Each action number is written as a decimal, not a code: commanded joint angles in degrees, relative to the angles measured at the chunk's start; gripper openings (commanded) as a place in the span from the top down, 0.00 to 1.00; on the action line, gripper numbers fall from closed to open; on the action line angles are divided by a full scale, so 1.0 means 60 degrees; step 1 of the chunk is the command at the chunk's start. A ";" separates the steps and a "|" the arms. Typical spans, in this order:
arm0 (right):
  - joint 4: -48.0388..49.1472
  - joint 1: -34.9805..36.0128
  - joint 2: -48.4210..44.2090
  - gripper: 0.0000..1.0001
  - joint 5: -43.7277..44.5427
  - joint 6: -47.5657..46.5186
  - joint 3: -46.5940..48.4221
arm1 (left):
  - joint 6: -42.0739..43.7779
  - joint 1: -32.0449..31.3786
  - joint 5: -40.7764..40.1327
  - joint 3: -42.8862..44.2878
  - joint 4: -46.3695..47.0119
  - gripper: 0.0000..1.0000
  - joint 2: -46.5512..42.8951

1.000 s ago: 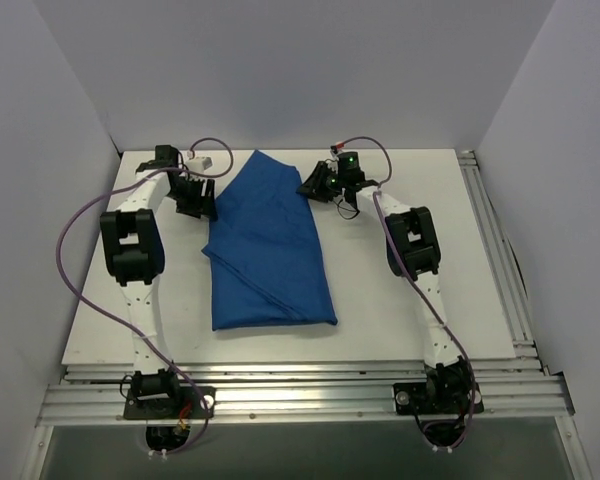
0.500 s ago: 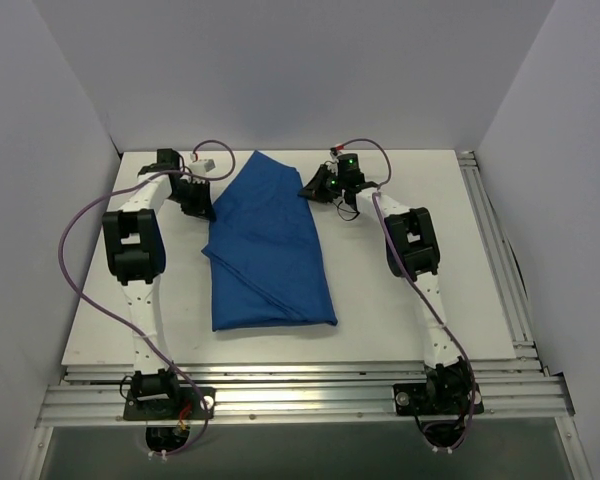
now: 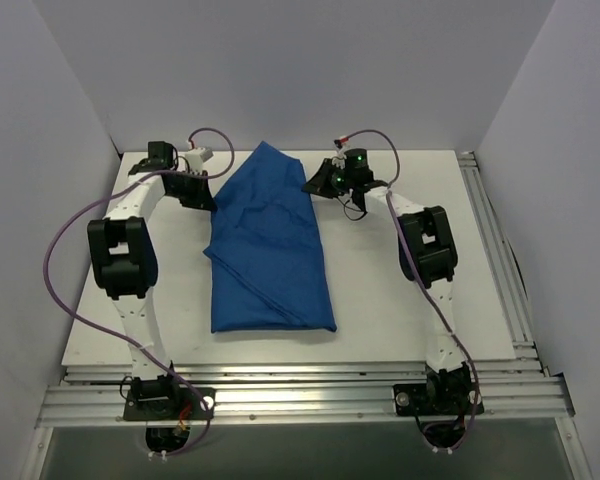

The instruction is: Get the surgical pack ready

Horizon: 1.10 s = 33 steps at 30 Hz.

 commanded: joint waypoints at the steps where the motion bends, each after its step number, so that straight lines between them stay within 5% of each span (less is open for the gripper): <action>1: 0.1133 0.0040 -0.1544 1.00 -0.0332 -0.0347 -0.0677 | 0.0324 0.0007 0.0668 -0.0322 0.0406 0.98 -0.1265; 21: 0.3845 0.0113 -0.6289 1.00 -0.0245 -0.1666 -0.6873 | 0.2755 0.0124 0.1636 -0.2988 -0.0297 0.98 -0.3948; 33: 0.3127 0.1709 -0.8458 1.00 0.1249 -0.2254 -0.9859 | 0.3956 0.0110 0.1958 -0.4364 -0.1058 0.88 -0.4695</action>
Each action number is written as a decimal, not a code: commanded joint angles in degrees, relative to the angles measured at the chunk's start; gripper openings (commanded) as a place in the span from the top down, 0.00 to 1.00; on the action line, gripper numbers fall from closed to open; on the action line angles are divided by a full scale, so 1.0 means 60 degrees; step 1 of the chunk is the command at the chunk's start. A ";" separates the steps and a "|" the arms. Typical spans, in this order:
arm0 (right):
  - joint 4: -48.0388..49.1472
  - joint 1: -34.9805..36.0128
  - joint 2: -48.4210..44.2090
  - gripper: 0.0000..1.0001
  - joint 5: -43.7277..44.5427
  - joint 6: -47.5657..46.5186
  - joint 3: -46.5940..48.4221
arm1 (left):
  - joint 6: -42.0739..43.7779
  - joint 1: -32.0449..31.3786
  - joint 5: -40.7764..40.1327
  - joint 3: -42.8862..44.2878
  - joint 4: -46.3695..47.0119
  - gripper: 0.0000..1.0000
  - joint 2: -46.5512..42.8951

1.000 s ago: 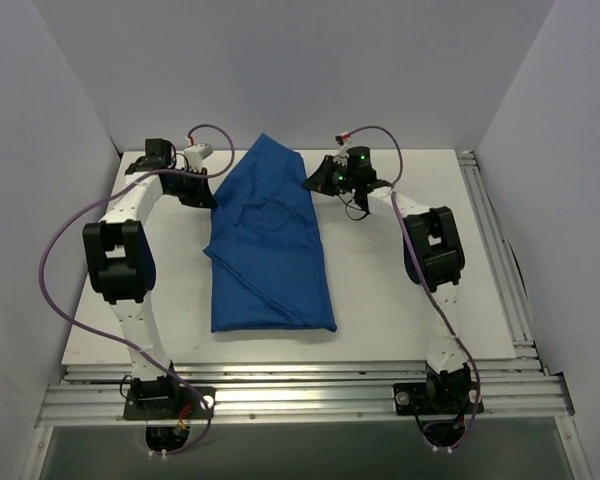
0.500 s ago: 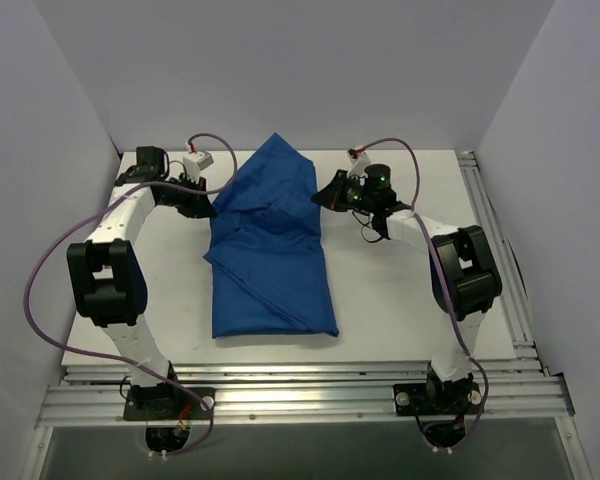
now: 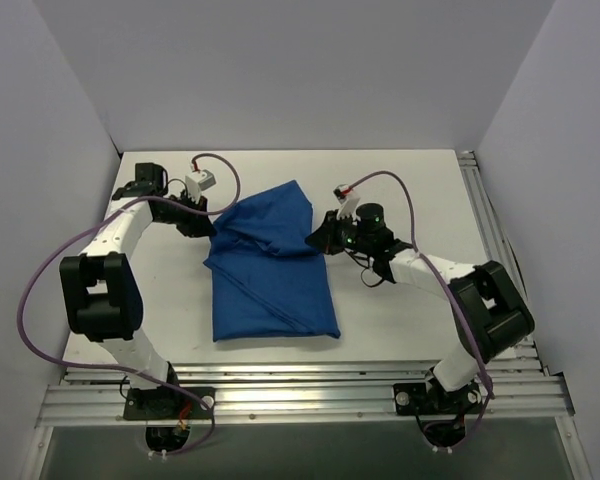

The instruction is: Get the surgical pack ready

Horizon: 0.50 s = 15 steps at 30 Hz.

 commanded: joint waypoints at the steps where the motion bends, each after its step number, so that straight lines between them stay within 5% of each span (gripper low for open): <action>1: 0.0141 0.0293 -0.1206 1.00 0.0648 -0.0216 -0.0861 | 0.0932 0.0077 0.0305 -0.0431 -0.0712 0.87 -0.0608; 7: 0.0359 0.0716 -0.1941 1.00 0.1265 0.0018 -0.2458 | 0.2059 0.0062 0.0333 -0.0989 -0.1356 0.69 -0.0814; 10: 0.0740 0.1053 -0.1605 1.00 0.1381 -0.0112 -0.2840 | 0.2632 -0.0055 0.0480 -0.0814 -0.2147 0.45 -0.0521; 15: 0.0537 0.1142 -0.1472 1.00 0.1587 -0.0932 -0.2959 | 0.2006 -0.0158 0.0231 -0.0302 -0.1711 0.29 -0.0183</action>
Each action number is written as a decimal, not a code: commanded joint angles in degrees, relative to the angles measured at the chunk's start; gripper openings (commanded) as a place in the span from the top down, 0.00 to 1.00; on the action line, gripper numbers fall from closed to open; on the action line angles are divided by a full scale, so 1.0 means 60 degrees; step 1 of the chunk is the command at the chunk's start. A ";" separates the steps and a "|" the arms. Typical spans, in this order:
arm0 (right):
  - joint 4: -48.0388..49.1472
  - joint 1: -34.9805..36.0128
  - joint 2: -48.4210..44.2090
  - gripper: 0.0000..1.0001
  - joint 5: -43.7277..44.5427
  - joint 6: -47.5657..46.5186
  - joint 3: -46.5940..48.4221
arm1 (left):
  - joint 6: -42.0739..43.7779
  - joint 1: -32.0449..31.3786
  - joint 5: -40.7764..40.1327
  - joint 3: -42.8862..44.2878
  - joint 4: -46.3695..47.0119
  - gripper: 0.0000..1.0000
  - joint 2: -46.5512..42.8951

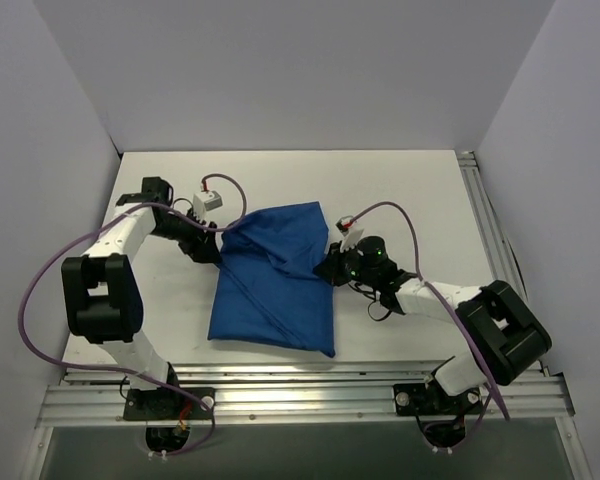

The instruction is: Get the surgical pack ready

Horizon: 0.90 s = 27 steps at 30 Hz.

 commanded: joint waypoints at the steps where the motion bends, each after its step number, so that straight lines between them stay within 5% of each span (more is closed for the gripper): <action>1: -0.0130 0.0108 0.0066 1.00 0.0192 -0.0794 -0.0018 | -0.0238 -0.0063 0.0107 0.0755 0.0101 0.25 0.0101; 3: -0.0409 0.0210 0.0007 1.00 0.0192 -0.1146 0.0099 | -0.0650 -0.0136 0.0035 0.1341 0.0538 0.07 0.0013; 12: -0.0864 0.0371 0.0139 1.00 0.0294 -0.1543 0.0319 | -0.1691 -0.2566 -0.2248 0.4329 0.0556 0.06 0.1636; 20: -0.0761 0.0386 0.0050 1.00 0.0397 -0.1455 0.0172 | -0.2630 -0.3300 -0.3131 0.6625 0.0528 0.01 0.4344; 23: -0.0761 0.0386 0.0139 1.00 0.0412 -0.1440 0.0216 | -0.2615 -0.3432 -0.2575 0.7492 -0.0146 0.24 0.4845; 24: -0.0747 0.0386 0.0153 1.00 0.0397 -0.1426 0.0216 | -0.2629 -0.3490 -0.2443 0.7524 -0.0234 0.42 0.4832; 27: -0.0732 0.0386 0.0066 1.00 0.0470 -0.1353 0.0216 | -0.2805 -0.3491 -0.1973 0.6737 0.0390 0.70 0.4234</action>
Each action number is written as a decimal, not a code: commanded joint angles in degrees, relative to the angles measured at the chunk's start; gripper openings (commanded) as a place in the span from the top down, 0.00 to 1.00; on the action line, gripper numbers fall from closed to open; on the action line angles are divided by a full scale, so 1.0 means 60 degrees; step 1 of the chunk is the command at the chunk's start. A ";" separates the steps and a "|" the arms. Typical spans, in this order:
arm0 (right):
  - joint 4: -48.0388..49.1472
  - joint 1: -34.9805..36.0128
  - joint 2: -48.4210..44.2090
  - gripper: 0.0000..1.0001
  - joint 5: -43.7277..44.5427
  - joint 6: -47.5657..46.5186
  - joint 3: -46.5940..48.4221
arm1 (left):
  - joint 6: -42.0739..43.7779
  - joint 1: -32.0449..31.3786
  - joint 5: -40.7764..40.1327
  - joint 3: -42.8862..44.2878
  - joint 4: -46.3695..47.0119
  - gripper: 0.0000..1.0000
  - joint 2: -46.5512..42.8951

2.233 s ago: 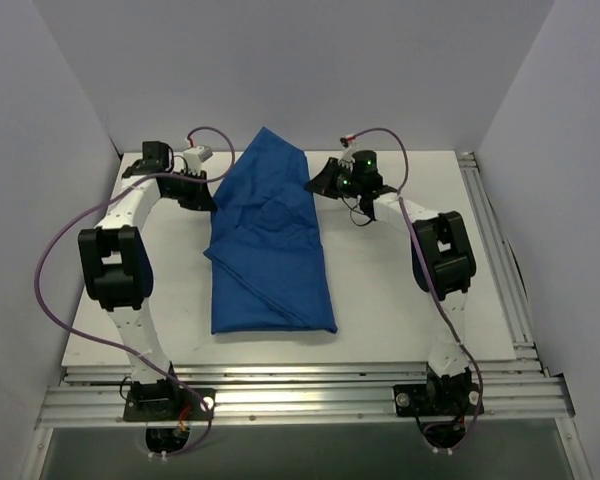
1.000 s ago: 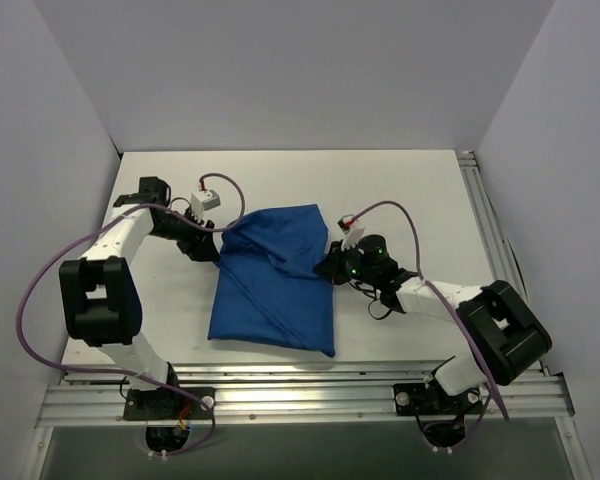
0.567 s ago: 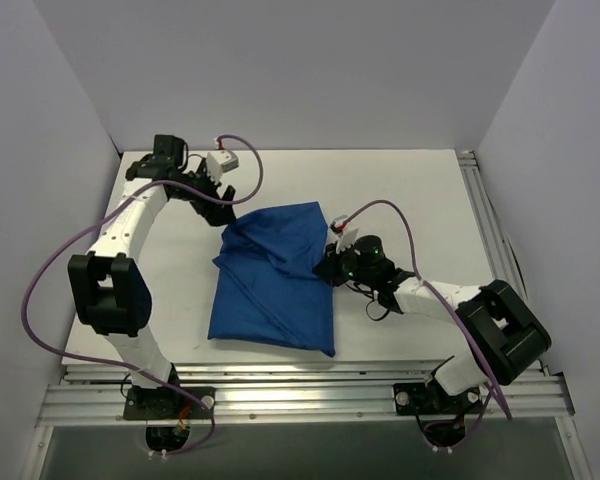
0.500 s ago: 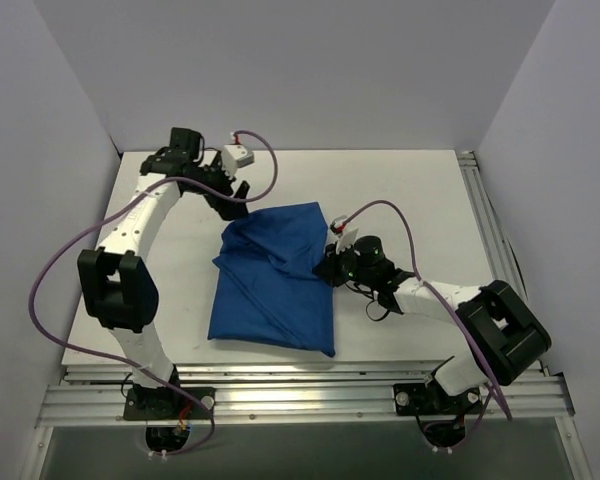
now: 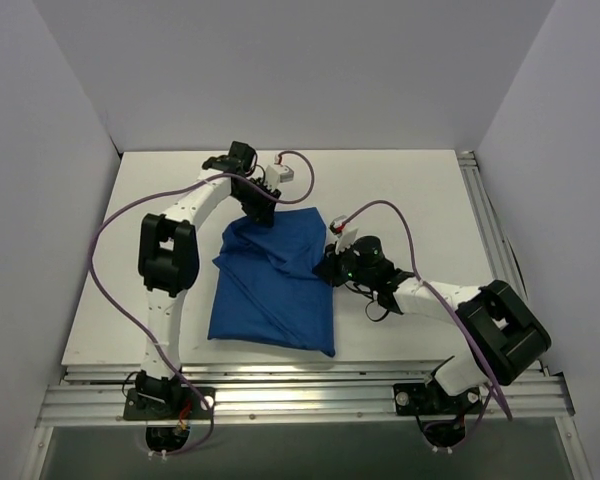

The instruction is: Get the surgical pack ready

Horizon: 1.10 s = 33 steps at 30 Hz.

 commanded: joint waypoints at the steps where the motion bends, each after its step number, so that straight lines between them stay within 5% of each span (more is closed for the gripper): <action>1: -0.0495 0.0091 -0.0025 1.00 0.0211 -0.0081 0.0038 | -0.0262 -0.0052 0.0683 -0.0277 0.0514 0.83 -0.1210; 6: -0.0714 0.0076 -0.0348 1.00 0.0533 -0.0008 0.0111 | -0.0556 -0.0037 0.0770 -0.2254 0.2068 0.83 -0.3041; 9: -0.0905 0.0047 -0.0538 0.82 0.0694 0.0109 0.0184 | -0.0659 0.0065 0.1324 -0.2696 0.2142 0.83 -0.3803; 10: -0.0978 0.0033 -0.0655 0.67 0.0695 0.0167 0.0199 | -0.0673 0.0080 0.1429 -0.3031 0.2157 0.83 -0.3994; 13: -0.1197 -0.0040 -0.0962 0.44 0.0564 0.0241 0.0228 | -0.0645 0.0095 0.1590 -0.4025 0.2303 0.86 -0.5075; 21: -0.2808 -0.1298 -0.3009 0.15 -0.0941 0.0051 0.0521 | 0.0101 0.0109 0.1810 -0.6139 0.2333 0.91 -0.6675; 27: -0.3982 -0.1696 -0.3923 0.09 -0.0976 -0.0023 0.1428 | 0.1052 0.0095 0.2455 -0.6506 0.1441 0.89 -0.7379; 33: -0.3047 -0.1681 -0.2138 0.09 -0.2013 -0.0314 0.2658 | 0.1158 0.0109 0.2602 -0.7237 0.1541 0.87 -0.7891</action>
